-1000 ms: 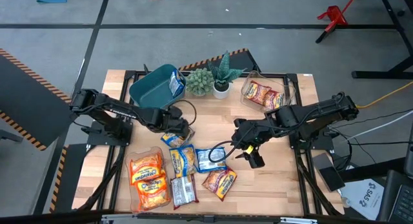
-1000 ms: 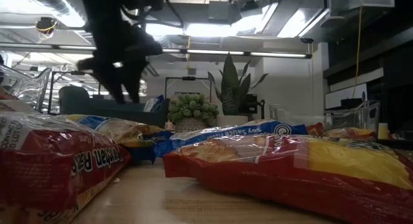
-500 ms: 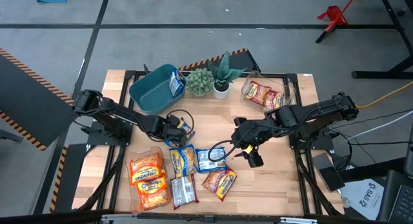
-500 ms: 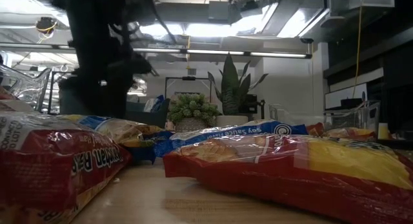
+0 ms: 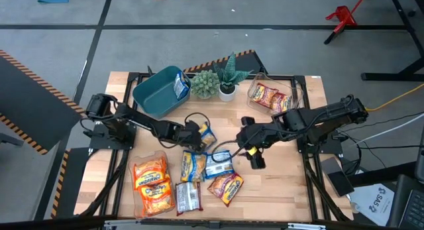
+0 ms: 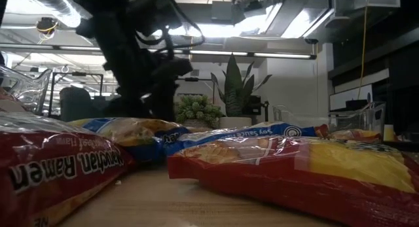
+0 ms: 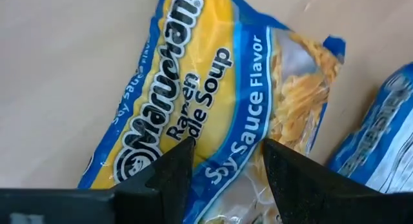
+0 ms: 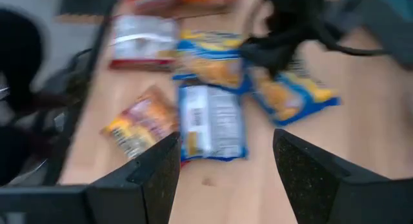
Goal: Sort Maruchan noodles
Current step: Put the blue noodle pack into the green bin
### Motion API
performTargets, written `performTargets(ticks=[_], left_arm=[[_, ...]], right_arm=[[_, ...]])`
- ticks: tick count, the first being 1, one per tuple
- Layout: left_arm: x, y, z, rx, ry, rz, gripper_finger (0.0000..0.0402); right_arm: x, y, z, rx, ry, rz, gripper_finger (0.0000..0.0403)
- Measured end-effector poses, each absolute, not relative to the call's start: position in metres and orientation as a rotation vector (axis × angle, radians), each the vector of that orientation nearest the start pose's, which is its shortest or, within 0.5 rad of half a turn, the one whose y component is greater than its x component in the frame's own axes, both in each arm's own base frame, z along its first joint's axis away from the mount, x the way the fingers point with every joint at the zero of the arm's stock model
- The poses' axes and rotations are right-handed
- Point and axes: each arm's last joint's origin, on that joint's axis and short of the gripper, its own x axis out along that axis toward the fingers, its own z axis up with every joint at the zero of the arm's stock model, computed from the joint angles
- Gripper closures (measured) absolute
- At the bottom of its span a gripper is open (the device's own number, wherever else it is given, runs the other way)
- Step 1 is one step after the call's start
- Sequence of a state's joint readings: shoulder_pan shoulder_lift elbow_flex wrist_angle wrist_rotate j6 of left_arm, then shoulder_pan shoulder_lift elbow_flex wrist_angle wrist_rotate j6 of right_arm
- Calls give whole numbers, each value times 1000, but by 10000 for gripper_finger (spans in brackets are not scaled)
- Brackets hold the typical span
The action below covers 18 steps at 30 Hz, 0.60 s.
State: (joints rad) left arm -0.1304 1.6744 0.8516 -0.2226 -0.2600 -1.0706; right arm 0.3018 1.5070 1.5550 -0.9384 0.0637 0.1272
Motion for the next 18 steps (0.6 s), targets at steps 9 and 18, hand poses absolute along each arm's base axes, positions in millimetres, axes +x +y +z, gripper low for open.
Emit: performTargets(ticks=[9, 18], left_arm=[[322, -14, 156, -752, 686, 555, 219], [298, -21, 176, -703, 855, 589, 219]], right_arm=[[288, 68, 304, 74, 899, -511, 173], [298, 65, 221, 384, 827, -299, 173]])
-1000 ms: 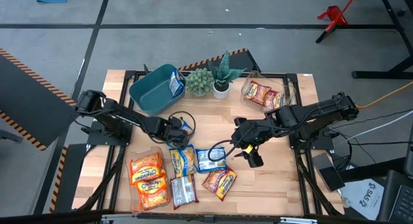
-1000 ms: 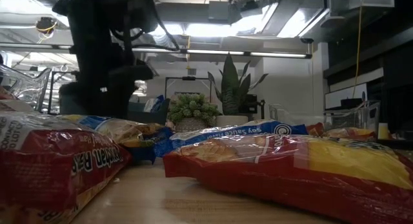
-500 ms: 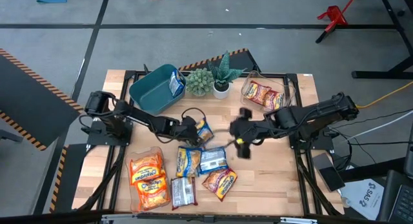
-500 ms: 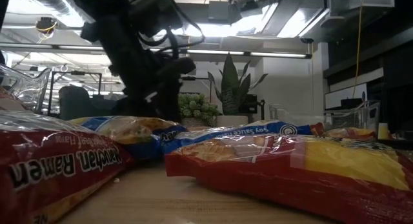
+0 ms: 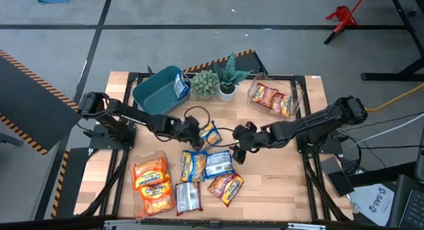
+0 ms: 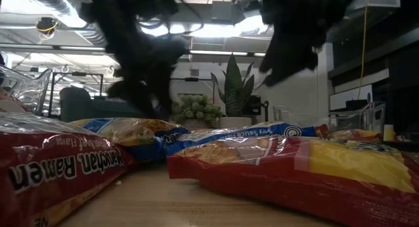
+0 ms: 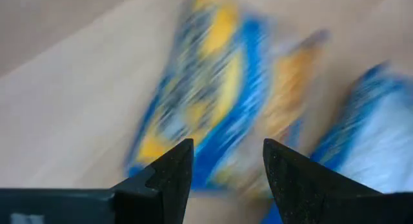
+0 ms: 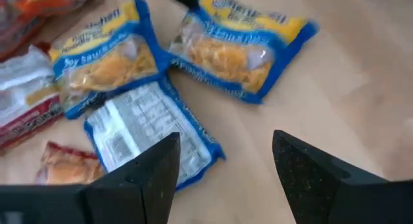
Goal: Sort Maruchan noodles
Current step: Put the blue noodle pack into the green bin
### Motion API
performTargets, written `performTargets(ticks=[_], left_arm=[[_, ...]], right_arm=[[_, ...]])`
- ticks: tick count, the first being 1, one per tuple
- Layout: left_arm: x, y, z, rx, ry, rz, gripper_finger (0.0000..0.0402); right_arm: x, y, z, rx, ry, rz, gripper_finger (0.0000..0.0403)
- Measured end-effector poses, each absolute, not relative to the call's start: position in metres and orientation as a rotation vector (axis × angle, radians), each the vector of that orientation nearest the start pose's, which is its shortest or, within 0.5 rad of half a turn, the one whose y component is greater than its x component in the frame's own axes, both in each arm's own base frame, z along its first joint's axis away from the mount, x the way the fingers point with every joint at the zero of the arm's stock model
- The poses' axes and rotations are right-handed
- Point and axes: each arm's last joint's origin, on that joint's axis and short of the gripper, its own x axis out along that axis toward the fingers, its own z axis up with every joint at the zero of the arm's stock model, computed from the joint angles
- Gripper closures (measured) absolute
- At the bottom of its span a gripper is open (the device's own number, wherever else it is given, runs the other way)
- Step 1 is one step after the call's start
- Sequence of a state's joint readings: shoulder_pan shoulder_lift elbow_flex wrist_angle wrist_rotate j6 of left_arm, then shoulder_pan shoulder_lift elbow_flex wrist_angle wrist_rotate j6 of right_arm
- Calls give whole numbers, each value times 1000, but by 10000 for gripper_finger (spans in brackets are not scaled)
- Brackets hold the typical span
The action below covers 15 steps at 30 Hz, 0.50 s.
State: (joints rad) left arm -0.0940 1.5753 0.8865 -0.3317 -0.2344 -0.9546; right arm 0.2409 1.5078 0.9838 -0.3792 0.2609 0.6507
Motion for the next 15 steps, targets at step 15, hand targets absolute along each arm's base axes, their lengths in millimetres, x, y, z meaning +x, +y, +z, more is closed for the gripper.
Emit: performTargets(ticks=[15], left_arm=[[301, -42, 143, -628, 955, 629, 219]], right_arm=[[301, 29, 191, 511, 654, -347, 173]])
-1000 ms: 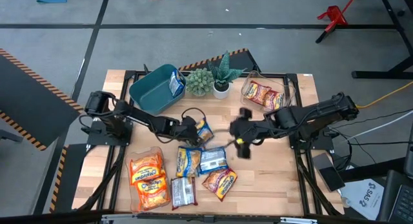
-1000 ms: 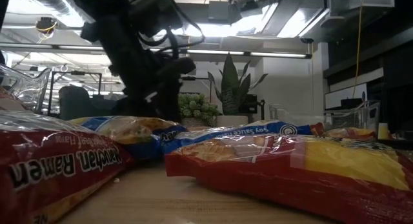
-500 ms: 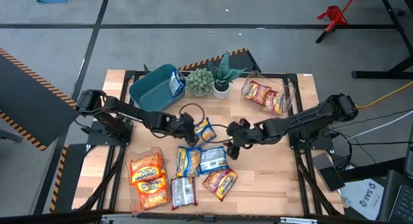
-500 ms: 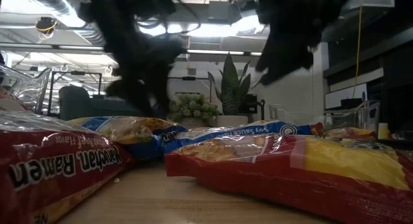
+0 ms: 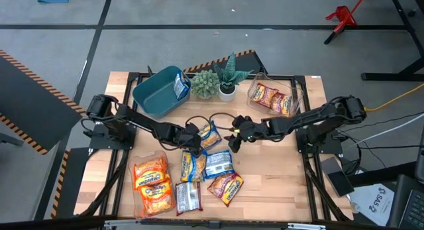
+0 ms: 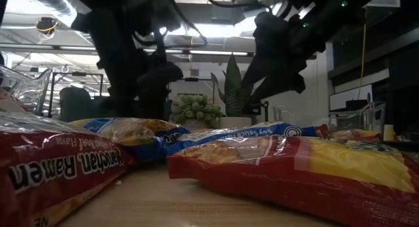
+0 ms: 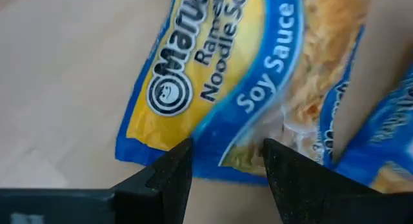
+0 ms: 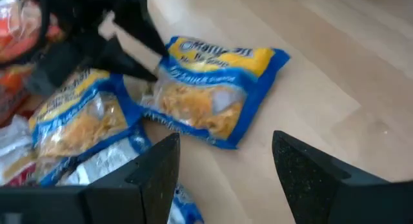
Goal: Sort Maruchan noodles
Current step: Put the blue noodle pack into the green bin
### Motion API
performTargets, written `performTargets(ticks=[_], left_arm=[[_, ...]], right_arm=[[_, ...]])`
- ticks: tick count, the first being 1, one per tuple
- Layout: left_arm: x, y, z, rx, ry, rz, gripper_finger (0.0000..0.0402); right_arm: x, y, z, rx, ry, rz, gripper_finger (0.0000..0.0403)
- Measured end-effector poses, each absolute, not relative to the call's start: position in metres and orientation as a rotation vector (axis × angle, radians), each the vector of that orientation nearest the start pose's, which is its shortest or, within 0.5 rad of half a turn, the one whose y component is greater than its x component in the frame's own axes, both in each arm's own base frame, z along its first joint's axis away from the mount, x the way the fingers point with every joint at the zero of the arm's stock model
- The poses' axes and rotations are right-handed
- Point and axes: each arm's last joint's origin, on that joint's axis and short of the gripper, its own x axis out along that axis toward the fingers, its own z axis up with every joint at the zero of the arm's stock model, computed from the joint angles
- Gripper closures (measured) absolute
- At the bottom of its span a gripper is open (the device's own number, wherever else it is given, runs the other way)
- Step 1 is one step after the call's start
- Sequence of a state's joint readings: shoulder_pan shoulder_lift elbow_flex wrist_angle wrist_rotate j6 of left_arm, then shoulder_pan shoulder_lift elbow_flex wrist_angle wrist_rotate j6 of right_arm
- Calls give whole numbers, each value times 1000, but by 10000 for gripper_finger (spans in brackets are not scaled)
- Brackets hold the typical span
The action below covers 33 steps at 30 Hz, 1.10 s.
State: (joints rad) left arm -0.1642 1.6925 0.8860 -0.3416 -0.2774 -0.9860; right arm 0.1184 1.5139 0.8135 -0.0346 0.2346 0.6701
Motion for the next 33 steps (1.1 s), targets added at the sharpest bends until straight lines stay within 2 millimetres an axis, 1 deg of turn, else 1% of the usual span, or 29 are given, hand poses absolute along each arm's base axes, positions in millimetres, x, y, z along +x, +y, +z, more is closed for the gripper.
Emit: performTargets(ticks=[4, 9, 12, 16, 20, 24, 29, 33], left_arm=[[304, -43, 132, -628, 986, 637, 219], [305, -43, 126, -622, 1008, 643, 219], [304, -43, 126, -621, 1012, 644, 219], [304, -42, 125, -627, 1021, 642, 219], [304, -41, 125, -630, 1024, 643, 219], [304, -39, 124, -641, 1033, 641, 219], [304, -39, 124, -643, 1036, 639, 219], [304, -39, 124, -643, 1036, 639, 219]], right_arm=[[302, 19, 191, 532, 644, -358, 173], [308, 11, 191, 588, 627, -300, 173], [315, 8, 183, 600, 619, -294, 173], [324, 4, 163, 610, 639, -316, 173], [336, -4, 145, 687, 601, -305, 173], [342, -9, 129, 713, 605, -315, 173], [342, -16, 119, 717, 626, -344, 173], [341, -16, 118, 716, 640, -349, 166]])
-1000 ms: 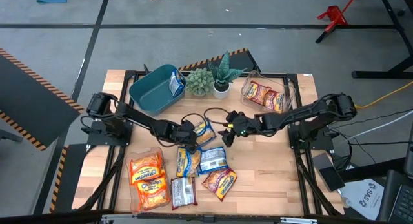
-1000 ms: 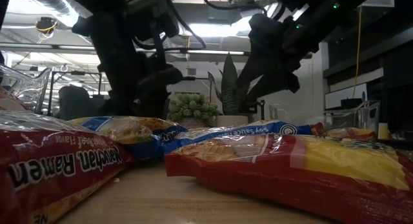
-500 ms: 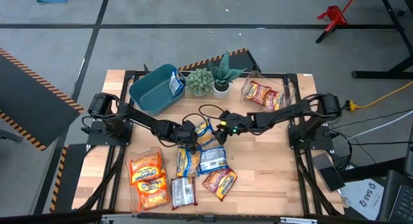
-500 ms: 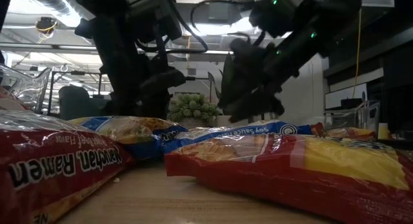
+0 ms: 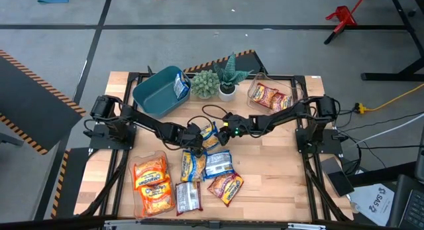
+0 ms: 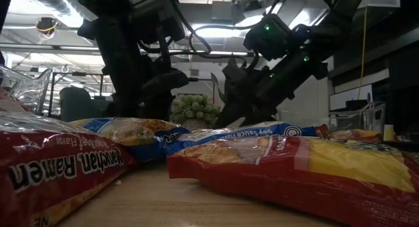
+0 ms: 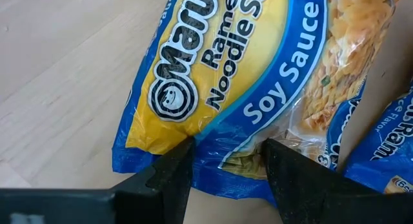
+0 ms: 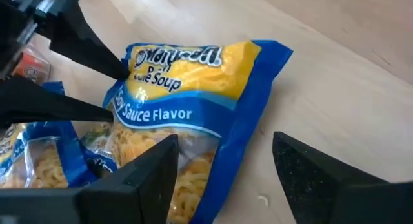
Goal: Sort Maruchan noodles
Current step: Put the blue noodle pack into the green bin
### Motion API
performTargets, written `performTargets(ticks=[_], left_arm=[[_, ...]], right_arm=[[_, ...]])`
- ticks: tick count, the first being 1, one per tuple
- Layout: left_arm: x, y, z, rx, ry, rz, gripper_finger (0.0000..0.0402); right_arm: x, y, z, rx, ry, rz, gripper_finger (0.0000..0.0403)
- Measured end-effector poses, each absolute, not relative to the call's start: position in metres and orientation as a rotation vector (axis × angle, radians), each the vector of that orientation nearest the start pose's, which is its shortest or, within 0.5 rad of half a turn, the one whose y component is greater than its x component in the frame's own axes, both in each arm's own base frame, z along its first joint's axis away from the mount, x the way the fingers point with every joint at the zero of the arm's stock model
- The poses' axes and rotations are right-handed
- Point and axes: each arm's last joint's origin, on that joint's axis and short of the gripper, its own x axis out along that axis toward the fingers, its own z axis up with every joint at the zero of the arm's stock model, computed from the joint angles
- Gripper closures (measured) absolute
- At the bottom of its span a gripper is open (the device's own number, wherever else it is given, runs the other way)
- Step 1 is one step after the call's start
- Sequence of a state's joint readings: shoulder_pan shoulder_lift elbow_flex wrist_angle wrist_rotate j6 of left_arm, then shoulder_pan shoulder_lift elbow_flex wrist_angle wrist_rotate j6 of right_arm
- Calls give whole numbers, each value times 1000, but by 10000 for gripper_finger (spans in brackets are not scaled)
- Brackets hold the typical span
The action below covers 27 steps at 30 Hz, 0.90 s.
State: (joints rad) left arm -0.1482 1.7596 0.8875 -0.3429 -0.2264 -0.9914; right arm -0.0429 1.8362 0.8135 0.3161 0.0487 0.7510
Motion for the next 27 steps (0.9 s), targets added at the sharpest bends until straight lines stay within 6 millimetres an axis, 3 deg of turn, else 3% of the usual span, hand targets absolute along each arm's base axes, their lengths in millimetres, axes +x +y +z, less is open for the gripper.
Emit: performTargets(ticks=[11, 18, 27], left_arm=[[304, -39, 124, -644, 1032, 638, 219], [305, -39, 123, -644, 1019, 638, 219], [308, -33, 124, -640, 985, 642, 219]], right_arm=[[346, -14, 111, 769, 626, -305, 27], [355, -14, 95, 841, 586, -293, 18], [360, -13, 95, 898, 536, -226, 17]])
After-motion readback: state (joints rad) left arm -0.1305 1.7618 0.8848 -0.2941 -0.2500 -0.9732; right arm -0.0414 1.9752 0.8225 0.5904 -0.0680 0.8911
